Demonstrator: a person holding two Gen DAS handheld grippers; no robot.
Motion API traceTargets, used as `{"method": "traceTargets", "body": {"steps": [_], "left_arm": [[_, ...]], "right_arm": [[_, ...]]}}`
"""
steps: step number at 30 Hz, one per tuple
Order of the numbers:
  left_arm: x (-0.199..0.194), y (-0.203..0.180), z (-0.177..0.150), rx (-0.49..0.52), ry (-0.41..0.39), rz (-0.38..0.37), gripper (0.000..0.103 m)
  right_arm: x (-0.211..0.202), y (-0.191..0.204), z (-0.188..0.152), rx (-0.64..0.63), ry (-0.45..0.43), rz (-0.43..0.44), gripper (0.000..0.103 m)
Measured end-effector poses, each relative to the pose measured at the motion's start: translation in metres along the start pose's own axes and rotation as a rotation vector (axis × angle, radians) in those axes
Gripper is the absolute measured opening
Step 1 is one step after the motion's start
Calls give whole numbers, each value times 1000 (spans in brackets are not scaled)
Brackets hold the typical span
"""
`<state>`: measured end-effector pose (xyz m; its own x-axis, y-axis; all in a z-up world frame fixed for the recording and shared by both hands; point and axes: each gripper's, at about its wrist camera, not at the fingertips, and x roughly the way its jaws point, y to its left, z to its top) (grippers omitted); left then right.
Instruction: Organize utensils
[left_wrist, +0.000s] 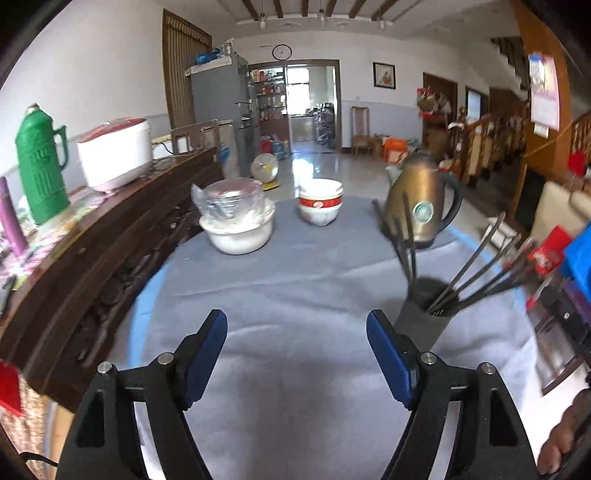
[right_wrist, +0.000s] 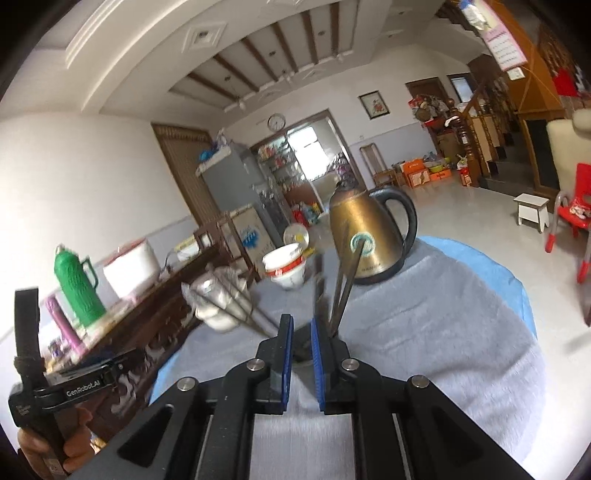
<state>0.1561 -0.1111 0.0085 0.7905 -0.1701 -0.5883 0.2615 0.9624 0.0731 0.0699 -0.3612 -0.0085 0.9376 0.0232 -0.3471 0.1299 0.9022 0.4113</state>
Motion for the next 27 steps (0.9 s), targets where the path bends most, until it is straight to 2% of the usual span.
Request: {"method": "traceTargets", "body": {"steps": [4,5,7,9,11,20,27], "left_arm": [[-25,1,-7,16,-36,17,87],[-30,1,-6,18,-44,21,88],[-41,0,-7,30,-68,38,89],[-52,-1,-8,44,-87,59,91],[-62,-1,-9,52,-105,72,92],[-102,1,-10,68,-181,95,94],[-138,6,-13,73,-240,96,99]], "right_arm": [[-10,14,-8,-32,35,-26,13],[-14,16,-10,-31,41,-31,16],[-21,19,-12,-30,43,-44,30],[-30,21,-11,-26,24,-55,74],[-43,25,-12,-35,-16,-83,75],[-90,44,-8,-92,-35,-185,75],[-121,63,-8,-115,-27,-202,75]]}}
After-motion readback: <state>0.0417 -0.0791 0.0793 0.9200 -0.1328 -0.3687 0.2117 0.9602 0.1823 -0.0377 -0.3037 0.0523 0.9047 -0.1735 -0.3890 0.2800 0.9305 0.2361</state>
